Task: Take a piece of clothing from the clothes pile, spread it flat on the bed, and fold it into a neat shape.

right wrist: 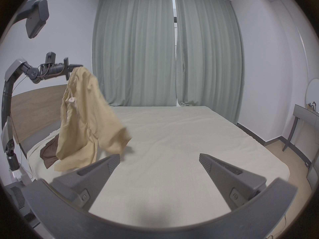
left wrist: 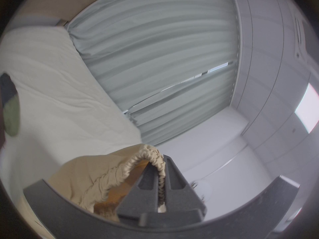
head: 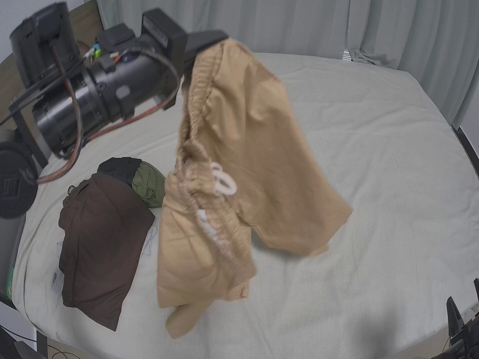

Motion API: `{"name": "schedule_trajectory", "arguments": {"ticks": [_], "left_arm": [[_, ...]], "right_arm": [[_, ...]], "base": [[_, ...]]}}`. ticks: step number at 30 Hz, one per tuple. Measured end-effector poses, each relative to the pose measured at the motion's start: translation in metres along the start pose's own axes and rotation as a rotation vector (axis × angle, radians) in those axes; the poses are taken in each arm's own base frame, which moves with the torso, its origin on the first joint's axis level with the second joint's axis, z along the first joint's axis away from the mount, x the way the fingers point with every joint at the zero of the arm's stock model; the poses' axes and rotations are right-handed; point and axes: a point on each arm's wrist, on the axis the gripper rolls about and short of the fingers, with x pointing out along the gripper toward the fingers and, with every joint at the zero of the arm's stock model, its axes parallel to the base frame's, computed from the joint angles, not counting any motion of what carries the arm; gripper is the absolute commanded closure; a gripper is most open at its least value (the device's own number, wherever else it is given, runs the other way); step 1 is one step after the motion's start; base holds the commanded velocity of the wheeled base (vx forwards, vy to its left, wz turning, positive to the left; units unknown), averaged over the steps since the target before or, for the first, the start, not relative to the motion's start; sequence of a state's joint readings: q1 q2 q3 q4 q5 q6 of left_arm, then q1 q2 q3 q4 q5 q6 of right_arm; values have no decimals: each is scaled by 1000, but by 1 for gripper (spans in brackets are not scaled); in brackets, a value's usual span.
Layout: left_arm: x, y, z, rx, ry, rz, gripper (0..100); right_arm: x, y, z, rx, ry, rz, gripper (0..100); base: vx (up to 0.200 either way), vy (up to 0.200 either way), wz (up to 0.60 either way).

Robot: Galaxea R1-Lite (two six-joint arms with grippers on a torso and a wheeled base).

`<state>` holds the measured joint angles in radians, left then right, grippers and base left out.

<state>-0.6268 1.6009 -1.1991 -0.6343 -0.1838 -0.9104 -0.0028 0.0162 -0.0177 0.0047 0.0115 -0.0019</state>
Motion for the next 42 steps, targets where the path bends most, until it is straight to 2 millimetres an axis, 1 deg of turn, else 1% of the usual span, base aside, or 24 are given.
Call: {"name": "schedule_trajectory", "arguments": {"ticks": [4,7,10,13,16,19,22,26,28,31,34,36,38,42], "left_arm": [[22,-24,4,-133,-59,-91,100],[36,-36,-1,-202,-59,-137,100],[45,-42,-13,-249,-29,-155,100],[49,-37,-24,-263,2,-144,100],[47,-22,-39,-241,56,-117,100],[39,3,-53,-186,119,-81,100],[26,31,-64,-109,191,-58,100],[-3,72,-70,5,279,-13,100],[-19,92,-68,89,305,10,100],[-42,119,-59,211,312,56,100],[-60,138,-49,291,300,95,100],[-69,147,-43,318,280,116,100],[-74,153,-39,332,263,128,100],[-77,160,-35,355,223,128,100]], "right_arm": [[0,0,0,-1,0,0,0],[0,0,0,-1,0,0,0],[0,0,0,-2,0,0,0],[0,0,0,-2,0,0,0],[0,0,0,-2,0,0,0],[0,0,0,-3,0,0,0],[0,0,0,-4,3,3,0],[0,0,-1,-6,6,7,0],[0,0,-1,-7,8,9,0],[0,0,-1,-8,10,11,0],[0,0,-1,-9,11,14,0],[0,0,-1,-9,12,17,0],[0,0,-1,-9,12,19,0],[0,0,-1,-13,12,21,0]], "base": [[0,0,0],[0,0,0],[0,0,0],[0,0,0],[0,0,0],[0,0,0],[0,0,0],[0,0,0],[0,0,0],[0,0,0],[0,0,0],[0,0,0],[0,0,0],[0,0,0]]}}
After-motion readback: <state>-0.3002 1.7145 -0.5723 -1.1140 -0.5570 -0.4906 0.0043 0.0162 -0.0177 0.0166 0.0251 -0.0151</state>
